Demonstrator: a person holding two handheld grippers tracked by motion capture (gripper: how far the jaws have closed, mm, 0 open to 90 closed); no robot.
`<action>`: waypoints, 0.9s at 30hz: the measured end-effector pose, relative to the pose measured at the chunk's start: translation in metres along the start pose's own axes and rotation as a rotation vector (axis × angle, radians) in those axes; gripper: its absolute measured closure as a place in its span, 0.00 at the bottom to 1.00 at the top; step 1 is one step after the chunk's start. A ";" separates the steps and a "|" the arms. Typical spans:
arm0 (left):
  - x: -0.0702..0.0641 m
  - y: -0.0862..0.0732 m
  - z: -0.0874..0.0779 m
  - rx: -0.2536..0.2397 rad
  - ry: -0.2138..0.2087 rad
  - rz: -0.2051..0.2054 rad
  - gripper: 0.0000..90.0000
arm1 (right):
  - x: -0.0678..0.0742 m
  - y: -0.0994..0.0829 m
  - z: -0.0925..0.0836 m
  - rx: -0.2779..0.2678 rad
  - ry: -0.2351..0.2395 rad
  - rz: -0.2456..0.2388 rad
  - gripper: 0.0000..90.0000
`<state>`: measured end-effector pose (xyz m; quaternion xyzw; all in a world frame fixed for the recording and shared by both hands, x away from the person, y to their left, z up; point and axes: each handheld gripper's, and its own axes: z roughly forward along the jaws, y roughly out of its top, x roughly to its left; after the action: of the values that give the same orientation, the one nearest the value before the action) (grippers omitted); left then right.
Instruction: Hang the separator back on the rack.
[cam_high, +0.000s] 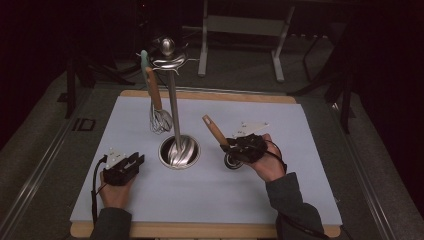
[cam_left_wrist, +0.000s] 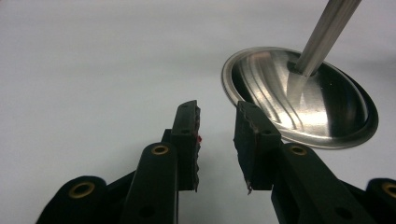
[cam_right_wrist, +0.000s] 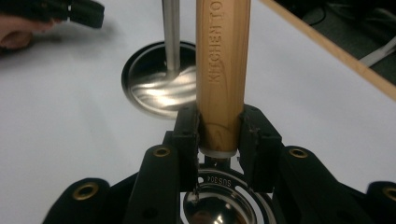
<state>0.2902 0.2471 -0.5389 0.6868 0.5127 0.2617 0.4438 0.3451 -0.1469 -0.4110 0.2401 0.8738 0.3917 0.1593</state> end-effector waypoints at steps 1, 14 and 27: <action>0.000 0.000 0.000 0.000 0.000 0.000 0.78 | 0.001 0.003 -0.002 -0.016 -0.005 0.003 0.78; 0.000 0.000 0.000 0.001 0.000 0.000 0.78 | 0.003 0.014 -0.003 -0.058 0.000 0.014 0.78; 0.000 0.000 0.000 0.002 -0.001 0.002 0.78 | 0.008 0.025 -0.006 -0.103 0.000 0.002 0.78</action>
<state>0.2903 0.2467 -0.5388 0.6877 0.5123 0.2614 0.4430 0.3434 -0.1319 -0.3884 0.2325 0.8523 0.4364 0.1708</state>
